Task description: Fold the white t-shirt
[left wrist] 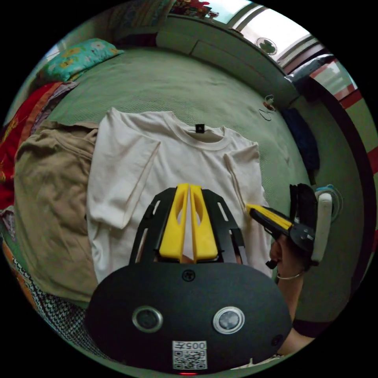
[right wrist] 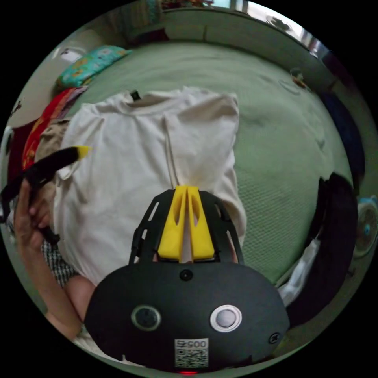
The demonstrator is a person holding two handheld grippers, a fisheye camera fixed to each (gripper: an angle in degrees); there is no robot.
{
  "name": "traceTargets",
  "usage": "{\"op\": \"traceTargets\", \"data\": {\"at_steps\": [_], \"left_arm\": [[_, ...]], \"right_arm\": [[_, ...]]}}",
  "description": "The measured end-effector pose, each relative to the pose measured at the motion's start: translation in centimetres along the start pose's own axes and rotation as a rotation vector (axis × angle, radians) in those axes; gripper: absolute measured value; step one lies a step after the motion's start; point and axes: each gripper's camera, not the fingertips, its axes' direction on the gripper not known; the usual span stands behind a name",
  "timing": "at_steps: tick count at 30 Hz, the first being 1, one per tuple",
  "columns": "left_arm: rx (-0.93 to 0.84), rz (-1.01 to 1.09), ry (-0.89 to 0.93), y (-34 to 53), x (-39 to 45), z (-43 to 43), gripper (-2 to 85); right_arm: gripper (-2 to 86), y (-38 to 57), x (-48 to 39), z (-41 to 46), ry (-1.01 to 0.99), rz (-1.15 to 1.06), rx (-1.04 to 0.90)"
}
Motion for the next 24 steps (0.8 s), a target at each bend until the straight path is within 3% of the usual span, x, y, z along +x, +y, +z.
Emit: {"op": "traceTargets", "data": {"at_steps": [9,16,20,24], "left_arm": [[0.055,-0.064,-0.117,2.5,-3.7,-2.1,-0.5],[-0.023,-0.039,-0.135,4.6,-4.6,-1.3,-0.5],[-0.003,-0.034,-0.117,5.8,-4.7,-1.6,-0.5],[0.008,0.048,-0.243,7.2,-3.1,-1.5,-0.5]], "right_arm": [[-0.9,3.0,-0.3,-3.7,-0.164,0.069,0.22],[-1.0,3.2,-2.9,0.2,-0.042,0.006,0.048],[-0.9,4.5,-3.9,0.6,-0.012,-0.018,0.078],[-0.9,5.8,-5.6,0.8,0.082,-0.069,0.111]]}}
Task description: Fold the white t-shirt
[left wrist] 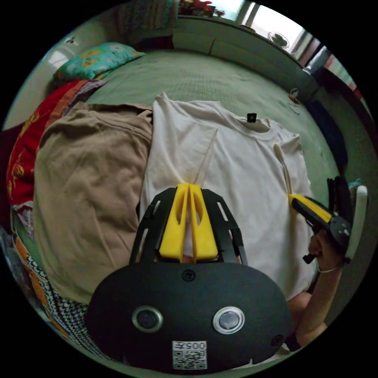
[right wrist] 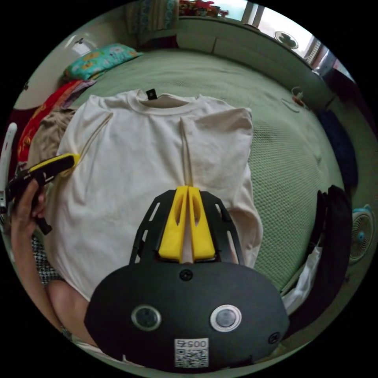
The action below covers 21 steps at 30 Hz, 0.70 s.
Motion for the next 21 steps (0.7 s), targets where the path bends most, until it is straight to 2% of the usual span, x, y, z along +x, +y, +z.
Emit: {"op": "traceTargets", "data": {"at_steps": [3,7,14,18,21], "left_arm": [[0.01,0.029,-0.08,1.0,1.0,-0.3,-0.5],[0.007,0.044,-0.081,2.2,1.1,-0.8,-0.5],[-0.003,0.03,-0.023,4.2,0.4,-3.1,-0.6],[0.175,0.045,0.036,7.2,0.6,-8.6,-0.7],[0.229,0.037,0.004,9.9,0.5,-10.5,-0.7]], "right_arm": [[-1.0,0.7,-1.1,-0.1,0.052,-0.002,0.0],[-1.1,2.0,-1.8,-0.2,0.088,-0.066,0.026],[-1.0,3.9,0.7,-2.4,-0.095,0.01,0.036],[-1.0,6.3,2.7,-8.4,-0.113,0.092,0.233],[-1.0,8.7,4.2,-11.5,0.011,0.15,0.332]]}}
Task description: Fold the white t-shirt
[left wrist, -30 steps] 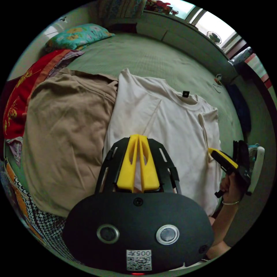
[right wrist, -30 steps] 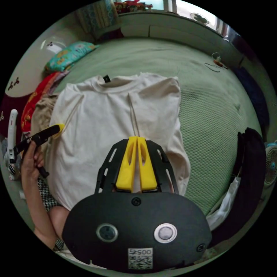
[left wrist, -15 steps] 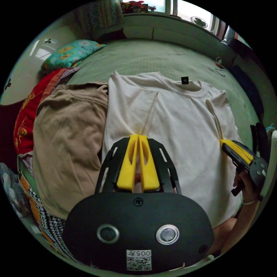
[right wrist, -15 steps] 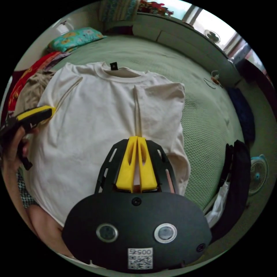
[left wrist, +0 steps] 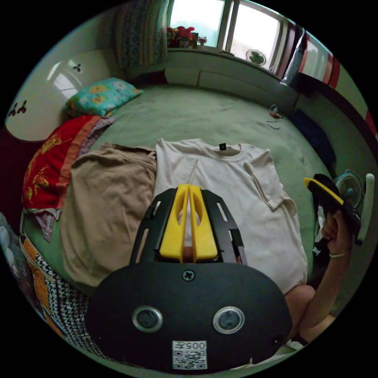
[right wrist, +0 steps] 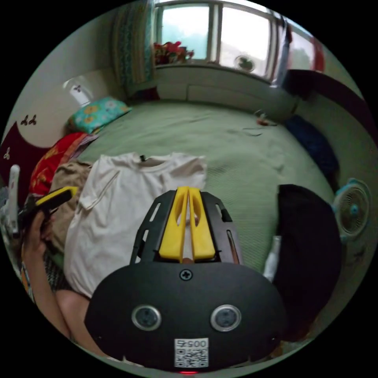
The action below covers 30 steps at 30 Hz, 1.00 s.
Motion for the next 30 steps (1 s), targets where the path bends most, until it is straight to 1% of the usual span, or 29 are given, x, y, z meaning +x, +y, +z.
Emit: {"op": "traceTargets", "data": {"at_steps": [2,5,8,13,15,19,25,30], "left_arm": [[-0.014,-0.019,0.001,0.9,-0.3,-0.3,-0.7],[-0.035,-0.047,0.01,1.6,-0.9,-0.6,-0.7],[-0.027,-0.091,-0.005,2.3,-1.7,-1.2,-0.5],[0.0,-0.11,0.065,3.1,-1.6,-2.2,-0.2],[0.001,-0.089,0.052,3.2,-1.1,-2.3,-0.2],[-0.021,-0.048,0.009,3.5,0.0,-2.3,-0.1],[-0.034,-0.042,-0.022,4.2,0.8,-2.7,-0.2],[-0.056,-0.067,-0.007,4.9,0.8,-2.9,-0.4]], "right_arm": [[-1.0,0.7,1.5,-0.6,0.045,0.055,0.005],[-1.0,1.5,2.9,-0.3,-0.027,0.11,-0.041],[-1.0,2.2,3.5,-0.2,-0.042,0.136,-0.063],[-1.0,2.5,3.3,0.1,-0.045,0.132,-0.081],[-1.0,2.6,2.9,0.1,-0.044,0.103,-0.079],[-0.9,2.9,2.0,0.2,0.027,0.074,-0.09],[-1.1,3.4,1.1,0.6,0.061,0.032,-0.116],[-1.2,3.8,1.3,0.6,0.021,0.049,-0.113]]}}
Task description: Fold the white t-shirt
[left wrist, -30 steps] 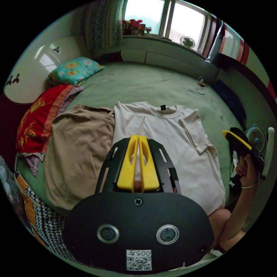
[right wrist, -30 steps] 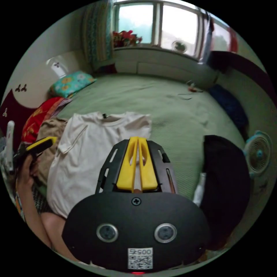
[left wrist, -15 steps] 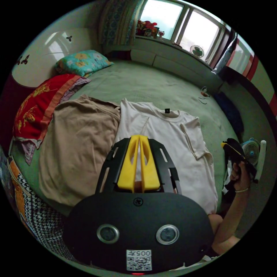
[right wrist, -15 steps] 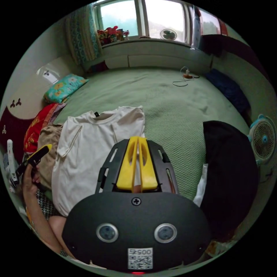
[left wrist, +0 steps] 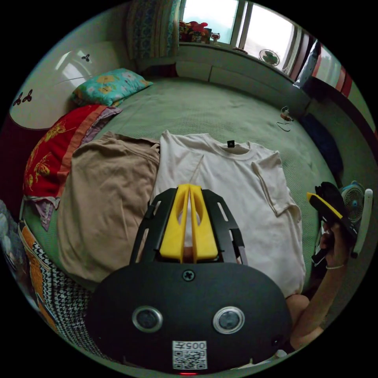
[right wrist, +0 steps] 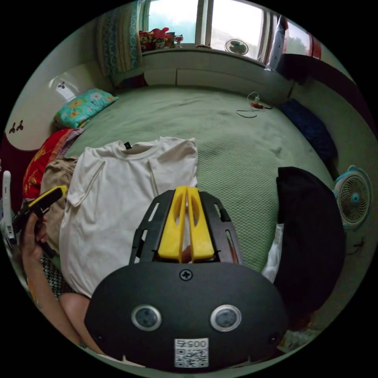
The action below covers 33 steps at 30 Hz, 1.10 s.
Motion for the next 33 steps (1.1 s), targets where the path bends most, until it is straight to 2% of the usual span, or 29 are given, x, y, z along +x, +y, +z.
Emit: {"op": "traceTargets", "data": {"at_steps": [4,11,21,33], "left_arm": [[0.048,0.019,-0.005,0.8,0.3,-0.4,-0.5],[0.084,0.066,-0.076,1.5,1.6,-0.9,-0.3],[0.085,0.051,-0.05,1.8,2.4,-1.1,-0.2],[0.124,0.028,-0.032,1.6,3.2,-1.4,-0.6]], "right_arm": [[-1.3,0.2,0.3,-0.2,-0.057,0.013,0.022],[-1.1,0.6,-0.9,-0.2,0.041,-0.042,0.073],[-1.0,0.3,-1.3,0.6,-0.042,-0.055,0.021],[-1.1,0.2,-2.3,0.8,0.017,-0.039,0.068]]}}
